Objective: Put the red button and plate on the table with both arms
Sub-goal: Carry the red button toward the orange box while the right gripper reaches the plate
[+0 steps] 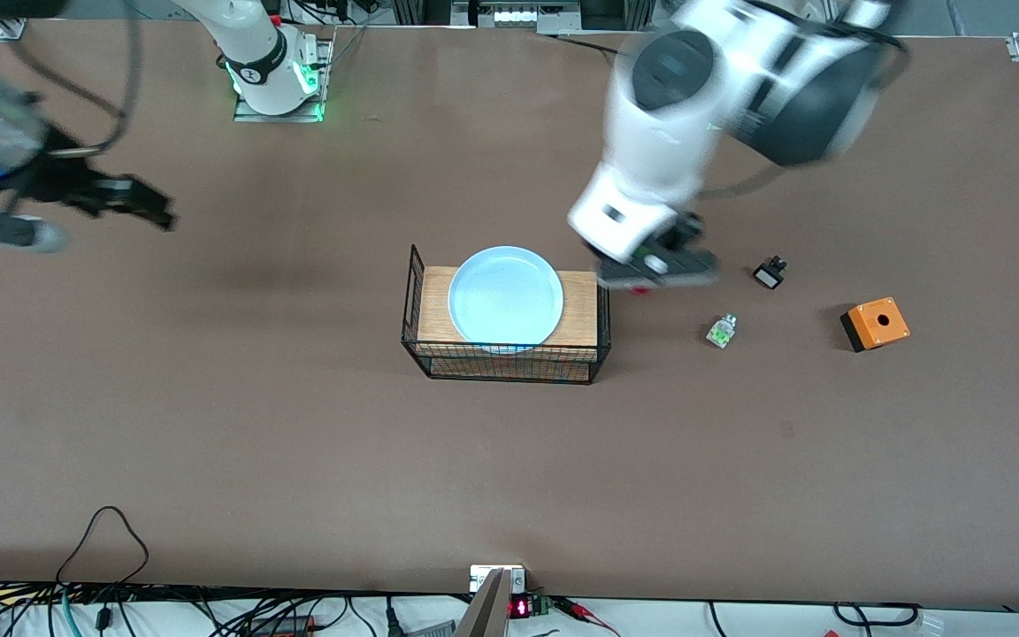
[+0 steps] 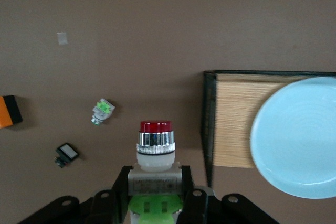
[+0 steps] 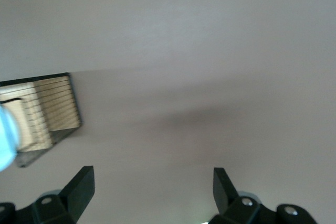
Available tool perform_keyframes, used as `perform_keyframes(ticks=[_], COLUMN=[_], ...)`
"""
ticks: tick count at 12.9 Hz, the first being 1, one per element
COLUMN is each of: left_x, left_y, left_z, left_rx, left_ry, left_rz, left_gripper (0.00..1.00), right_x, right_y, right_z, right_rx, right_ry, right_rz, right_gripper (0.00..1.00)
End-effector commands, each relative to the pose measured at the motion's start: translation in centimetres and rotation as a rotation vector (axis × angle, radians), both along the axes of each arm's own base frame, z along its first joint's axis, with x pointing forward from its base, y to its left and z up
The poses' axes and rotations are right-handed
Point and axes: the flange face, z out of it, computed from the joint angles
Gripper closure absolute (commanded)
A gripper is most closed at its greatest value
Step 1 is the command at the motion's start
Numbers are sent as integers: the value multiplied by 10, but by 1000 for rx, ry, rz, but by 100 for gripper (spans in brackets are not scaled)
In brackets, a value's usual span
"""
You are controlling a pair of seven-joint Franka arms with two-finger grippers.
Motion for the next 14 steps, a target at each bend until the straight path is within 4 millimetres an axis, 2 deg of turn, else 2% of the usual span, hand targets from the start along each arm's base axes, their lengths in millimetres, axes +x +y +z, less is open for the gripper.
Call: perform_keyframes(ticks=[1,3,5,6,8,9,10,11,12,14], left_x=[28,61,87,97,107,103,96,85,78,66], left_y=[61,132,185,210,265,284,294,291,290,309], left_z=[-22,-48,-75,-96,-158,-186,-211,-233,-248,-280], left_rx=[-11,-37,-67,-80,-115,-124,-120,-111,-96,-109], left_ry=[81,123,116,122,113,101,89,101,121,165], left_rz=[-76,-95,-170,-210,-256,-282,-294,-314,-331,-310], left_gripper=[89,89,88,88,87,87,87,86,86,83], right_x=[-6,-8,-14,-18,-22,-26,-28,-28,-28,-30], right_y=[88,142,178,193,217,231,244,256,268,295], right_z=[-15,-40,-62,-74,-96,-106,-117,-129,-141,-172], right_rx=[15,22,16,6,-10,-16,-18,-12,-6,-1], right_ry=[-27,-40,-23,-9,7,13,14,9,5,3], right_rz=[-91,-138,-194,-228,-313,-358,-416,-481,-525,-574], right_gripper=[0,0,0,0,0,0,0,0,0,0])
